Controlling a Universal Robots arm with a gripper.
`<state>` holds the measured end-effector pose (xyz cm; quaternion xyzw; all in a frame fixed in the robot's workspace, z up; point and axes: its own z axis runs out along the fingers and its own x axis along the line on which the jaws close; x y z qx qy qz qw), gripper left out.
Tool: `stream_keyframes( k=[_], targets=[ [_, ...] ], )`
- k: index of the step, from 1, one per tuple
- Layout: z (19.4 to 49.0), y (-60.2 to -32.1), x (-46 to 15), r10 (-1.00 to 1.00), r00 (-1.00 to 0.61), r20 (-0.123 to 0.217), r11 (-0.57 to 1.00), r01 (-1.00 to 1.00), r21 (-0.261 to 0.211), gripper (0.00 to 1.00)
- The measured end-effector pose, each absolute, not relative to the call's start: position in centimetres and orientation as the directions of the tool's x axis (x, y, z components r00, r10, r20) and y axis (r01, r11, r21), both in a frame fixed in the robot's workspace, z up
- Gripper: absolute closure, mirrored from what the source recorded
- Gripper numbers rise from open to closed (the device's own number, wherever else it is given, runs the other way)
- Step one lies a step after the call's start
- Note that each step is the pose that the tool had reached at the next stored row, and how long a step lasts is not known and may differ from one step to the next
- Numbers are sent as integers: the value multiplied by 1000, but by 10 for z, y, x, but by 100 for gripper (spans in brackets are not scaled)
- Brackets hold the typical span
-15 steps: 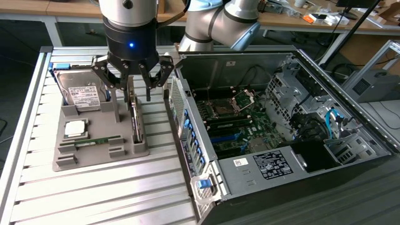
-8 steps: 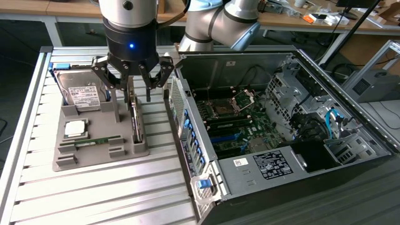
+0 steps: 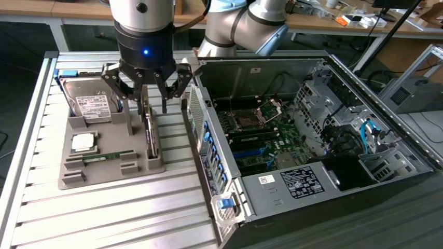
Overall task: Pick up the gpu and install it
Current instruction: 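Pick up the gpu and move the gpu toward the slot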
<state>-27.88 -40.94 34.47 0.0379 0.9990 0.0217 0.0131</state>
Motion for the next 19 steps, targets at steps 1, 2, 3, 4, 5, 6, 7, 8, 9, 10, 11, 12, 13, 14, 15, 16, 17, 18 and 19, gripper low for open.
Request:
stream_keyframes(
  k=[1, 2, 3, 4, 5, 6, 7, 8, 9, 10, 11, 12, 13, 14, 15, 16, 17, 18, 19],
  targets=[
    [345, -409, -279, 76, -997, -24, 996, 75, 44, 52],
    [344, -409, -279, 76, -997, -24, 996, 75, 44, 52],
    [344, -409, -279, 76, -997, -24, 996, 75, 44, 52],
    [344, -409, -279, 76, -997, -25, 996, 75, 44, 52],
    [344, -409, -278, 76, -997, -25, 996, 75, 45, 52],
    [343, -409, -278, 76, -997, -25, 996, 75, 44, 52],
    [343, -409, -278, 76, -997, -25, 996, 75, 44, 52],
    [343, -409, -278, 76, -997, -24, 996, 75, 44, 52],
    [342, -408, -278, 76, -997, -24, 996, 75, 44, 52],
    [342, -407, -278, 76, -997, -24, 996, 75, 44, 52],
    [342, -406, -278, 76, -997, -24, 996, 75, 44, 52],
    [342, -405, -278, 76, -997, -24, 996, 75, 44, 52],
    [341, -404, -278, 76, -997, -25, 996, 75, 44, 52],
    [341, -401, -278, 76, -997, -25, 996, 75, 44, 52],
    [340, -400, -278, 76, -997, -25, 996, 75, 42, 52],
    [340, -398, -278, 76, -997, -25, 996, 75, 41, 52],
    [340, -398, -278, 76, -997, -25, 996, 75, 40, 52],
    [340, -398, -278, 76, -997, -25, 996, 75, 40, 52],
    [340, -397, -278, 76, -997, -25, 996, 75, 40, 52]
  ],
)
